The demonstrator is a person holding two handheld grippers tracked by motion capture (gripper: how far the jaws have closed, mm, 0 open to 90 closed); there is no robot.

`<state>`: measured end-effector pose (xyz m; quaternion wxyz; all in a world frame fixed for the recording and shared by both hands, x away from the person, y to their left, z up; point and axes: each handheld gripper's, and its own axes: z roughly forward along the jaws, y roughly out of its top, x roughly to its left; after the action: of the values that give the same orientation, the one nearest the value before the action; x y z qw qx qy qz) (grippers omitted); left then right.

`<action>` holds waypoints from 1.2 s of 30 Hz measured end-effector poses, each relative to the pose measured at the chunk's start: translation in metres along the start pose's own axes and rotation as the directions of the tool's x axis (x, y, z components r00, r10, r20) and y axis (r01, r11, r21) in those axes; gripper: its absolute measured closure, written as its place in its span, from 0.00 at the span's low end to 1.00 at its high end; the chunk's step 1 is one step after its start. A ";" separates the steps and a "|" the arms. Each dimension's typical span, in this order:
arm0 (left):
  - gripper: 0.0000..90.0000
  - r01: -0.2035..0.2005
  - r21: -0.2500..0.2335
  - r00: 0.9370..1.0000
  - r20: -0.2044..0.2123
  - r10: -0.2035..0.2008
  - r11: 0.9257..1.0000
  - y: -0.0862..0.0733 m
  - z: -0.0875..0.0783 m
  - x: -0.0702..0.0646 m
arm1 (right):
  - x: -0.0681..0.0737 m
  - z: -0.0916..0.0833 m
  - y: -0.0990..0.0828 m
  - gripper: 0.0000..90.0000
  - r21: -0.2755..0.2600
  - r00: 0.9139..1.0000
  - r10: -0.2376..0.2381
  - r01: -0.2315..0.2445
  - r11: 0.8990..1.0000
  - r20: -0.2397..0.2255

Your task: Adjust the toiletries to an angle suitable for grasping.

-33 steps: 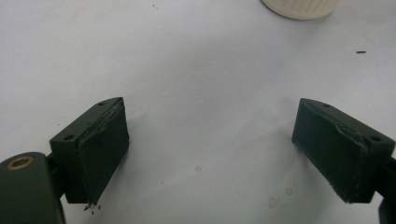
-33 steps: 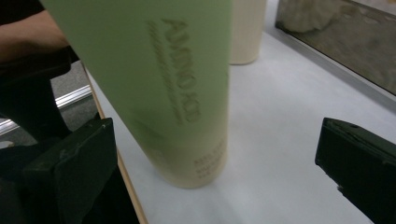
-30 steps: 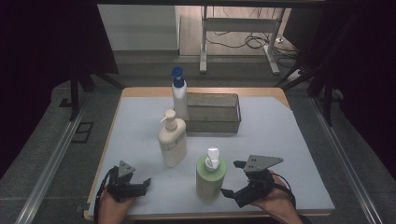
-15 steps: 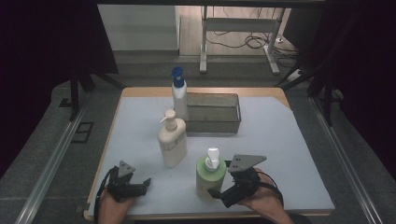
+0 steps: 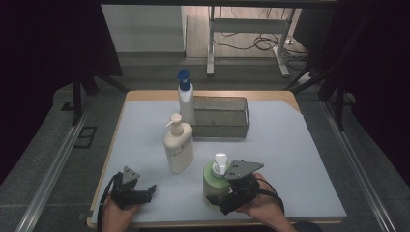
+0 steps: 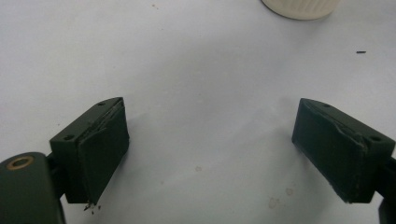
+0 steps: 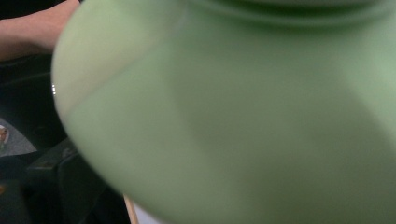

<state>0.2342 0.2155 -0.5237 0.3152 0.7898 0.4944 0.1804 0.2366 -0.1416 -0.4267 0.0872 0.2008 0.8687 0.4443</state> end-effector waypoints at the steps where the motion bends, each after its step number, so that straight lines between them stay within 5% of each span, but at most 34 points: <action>1: 0.12 0.000 0.000 1.000 0.000 0.000 1.000 0.000 0.000 0.000 | 0.000 0.000 0.001 0.03 -0.002 1.000 -0.002 0.002 1.000 0.006; 5: 0.12 0.000 0.000 1.000 0.000 0.000 1.000 0.000 0.000 0.000 | -0.001 -0.002 0.001 0.12 -0.014 0.999 -0.013 0.013 1.000 0.030; 21: 0.12 -0.001 0.000 1.000 0.000 0.001 1.000 0.000 0.000 0.000 | 0.000 -0.005 0.005 0.14 0.034 0.999 0.007 -0.009 0.999 0.049; 36: 0.12 0.003 -0.001 1.000 -0.001 -0.003 1.000 0.000 0.000 0.000 | -0.019 -0.017 0.015 0.14 0.026 0.995 0.056 -0.058 0.998 0.085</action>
<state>0.2342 0.2152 -0.5238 0.3158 0.7888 0.4955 0.1806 0.2522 -0.1541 -0.4049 0.1081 0.2453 0.8645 0.4251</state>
